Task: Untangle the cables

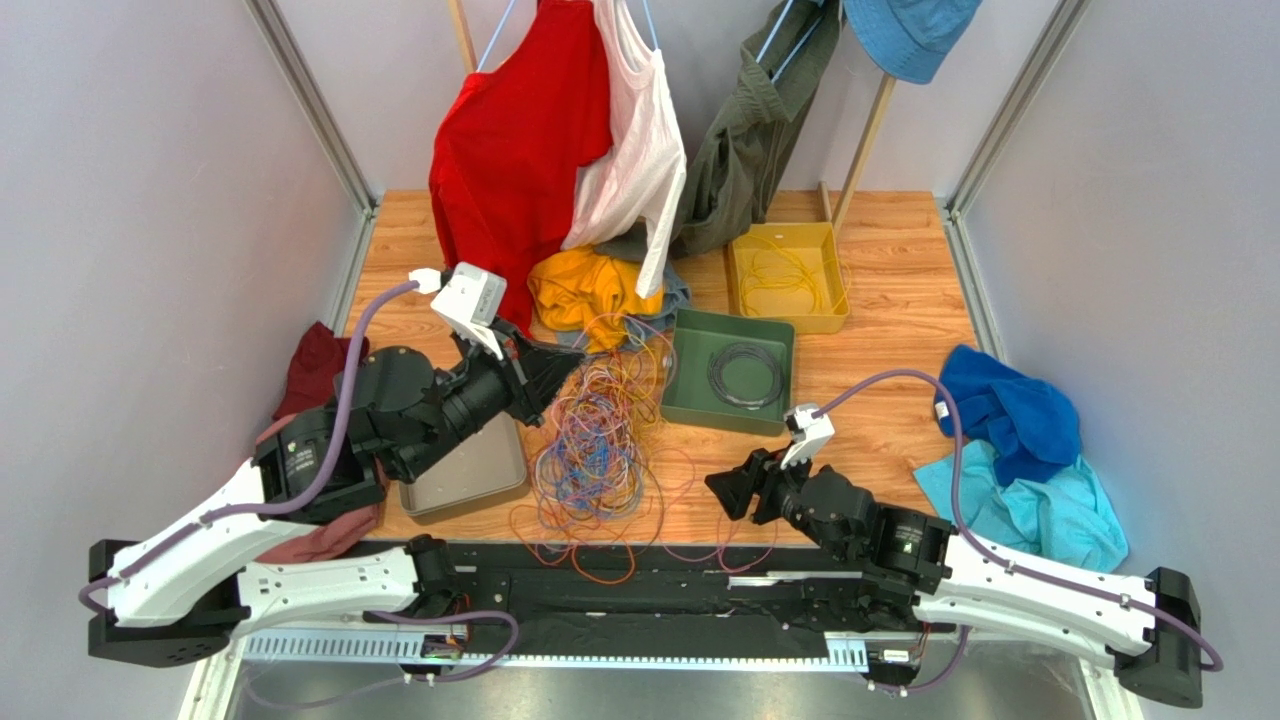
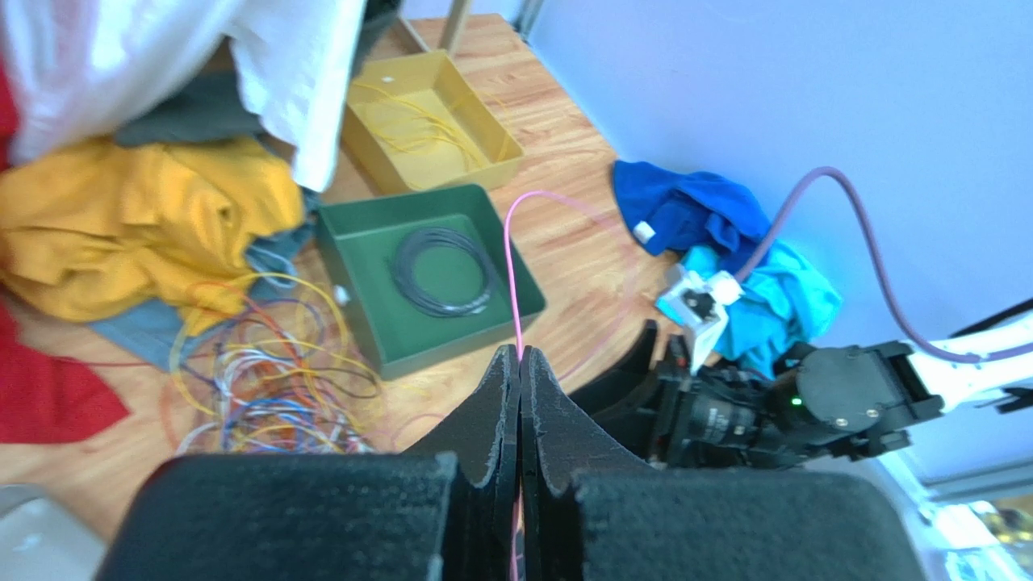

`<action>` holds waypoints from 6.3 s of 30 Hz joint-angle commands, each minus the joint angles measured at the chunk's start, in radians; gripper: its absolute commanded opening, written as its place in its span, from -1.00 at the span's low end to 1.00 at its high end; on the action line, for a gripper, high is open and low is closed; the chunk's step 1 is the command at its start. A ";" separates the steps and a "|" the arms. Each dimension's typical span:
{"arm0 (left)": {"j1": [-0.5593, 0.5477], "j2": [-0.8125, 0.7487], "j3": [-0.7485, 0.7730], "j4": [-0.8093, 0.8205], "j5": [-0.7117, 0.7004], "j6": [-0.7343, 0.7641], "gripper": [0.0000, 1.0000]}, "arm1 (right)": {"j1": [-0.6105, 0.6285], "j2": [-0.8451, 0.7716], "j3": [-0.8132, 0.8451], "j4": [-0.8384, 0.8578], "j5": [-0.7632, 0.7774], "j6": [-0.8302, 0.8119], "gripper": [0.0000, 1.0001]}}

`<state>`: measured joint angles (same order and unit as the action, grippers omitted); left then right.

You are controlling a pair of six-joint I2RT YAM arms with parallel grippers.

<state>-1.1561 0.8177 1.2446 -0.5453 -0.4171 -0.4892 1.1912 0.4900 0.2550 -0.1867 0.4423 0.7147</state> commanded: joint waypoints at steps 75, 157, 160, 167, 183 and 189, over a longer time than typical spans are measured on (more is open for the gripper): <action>0.452 0.235 0.759 -0.481 0.132 0.037 -1.00 | 0.143 1.143 0.400 0.730 -0.119 -0.224 -0.65; 0.452 0.298 0.910 -0.203 -0.428 0.505 -1.00 | 0.177 0.334 0.418 -0.071 -0.102 -0.287 0.67; 0.453 0.209 0.669 -0.099 -0.434 0.494 -1.00 | 0.177 0.340 0.397 -0.051 -0.108 -0.287 0.67; 0.453 0.103 0.304 -0.088 -0.450 0.336 -1.00 | 0.177 0.323 0.348 -0.019 -0.113 -0.265 0.66; 0.461 -0.150 -0.030 -0.372 -0.390 -0.023 -1.00 | 0.177 0.252 0.270 -0.003 -0.109 -0.216 0.64; 0.460 -0.251 -0.123 -0.487 -0.335 -0.144 -1.00 | 0.177 0.239 0.244 0.004 -0.119 -0.193 0.63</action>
<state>-0.6998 0.6224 1.1740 -0.9131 -0.7914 -0.5220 1.3647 0.7486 0.5102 -0.2253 0.3298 0.4938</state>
